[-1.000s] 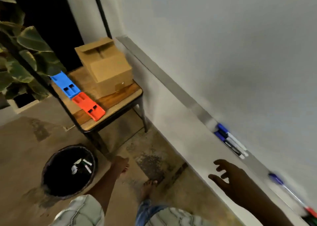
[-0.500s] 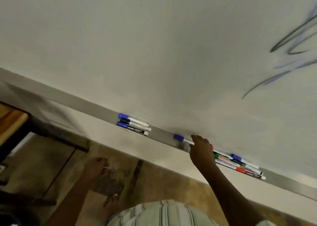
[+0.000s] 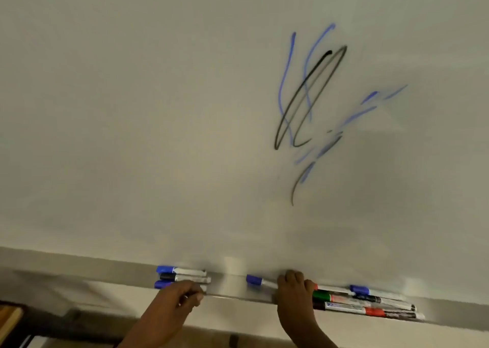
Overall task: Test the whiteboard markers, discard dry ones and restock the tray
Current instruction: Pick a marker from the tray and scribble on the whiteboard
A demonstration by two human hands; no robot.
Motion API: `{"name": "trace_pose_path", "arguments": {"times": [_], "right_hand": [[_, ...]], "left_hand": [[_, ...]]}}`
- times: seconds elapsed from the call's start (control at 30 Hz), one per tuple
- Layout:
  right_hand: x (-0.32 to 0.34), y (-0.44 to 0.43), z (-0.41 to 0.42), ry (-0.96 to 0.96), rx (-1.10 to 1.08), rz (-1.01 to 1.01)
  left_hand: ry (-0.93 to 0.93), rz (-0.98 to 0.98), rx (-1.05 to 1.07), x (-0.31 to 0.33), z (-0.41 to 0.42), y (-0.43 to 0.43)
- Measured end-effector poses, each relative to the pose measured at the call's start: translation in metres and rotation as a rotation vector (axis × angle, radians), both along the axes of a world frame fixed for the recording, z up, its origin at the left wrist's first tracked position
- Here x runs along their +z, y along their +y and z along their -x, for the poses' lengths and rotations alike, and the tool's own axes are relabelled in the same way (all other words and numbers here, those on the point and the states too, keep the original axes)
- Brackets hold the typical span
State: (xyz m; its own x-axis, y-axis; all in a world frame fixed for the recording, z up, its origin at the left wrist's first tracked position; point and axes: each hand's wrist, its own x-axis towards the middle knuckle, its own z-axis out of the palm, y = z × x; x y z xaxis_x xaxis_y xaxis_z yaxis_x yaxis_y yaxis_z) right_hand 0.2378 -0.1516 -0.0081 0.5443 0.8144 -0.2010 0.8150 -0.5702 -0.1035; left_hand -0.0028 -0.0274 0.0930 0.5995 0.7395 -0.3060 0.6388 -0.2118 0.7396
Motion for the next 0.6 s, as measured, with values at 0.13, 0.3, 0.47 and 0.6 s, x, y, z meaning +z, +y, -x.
{"name": "trace_pose_path", "arguments": {"times": [0.13,0.3,0.47,0.6], "right_hand": [[0.089,0.009,0.007,0.142,0.067,-0.073],[0.186,-0.011,0.013,0.573,0.182,-0.501],[0.247,-0.052,0.016,0.780,0.073,-0.928],[0.259,-0.079,0.024,0.927,0.001,-1.111]], "left_hand": [[-0.137,-0.226,-0.161,0.041,-0.027,-0.005],[-0.042,-0.648,-0.455,0.093,-0.060,-0.007],[-0.075,-0.656,-0.646,0.152,-0.092,-0.043],[-0.158,-0.461,-0.742,0.171,-0.102,-0.065]]}}
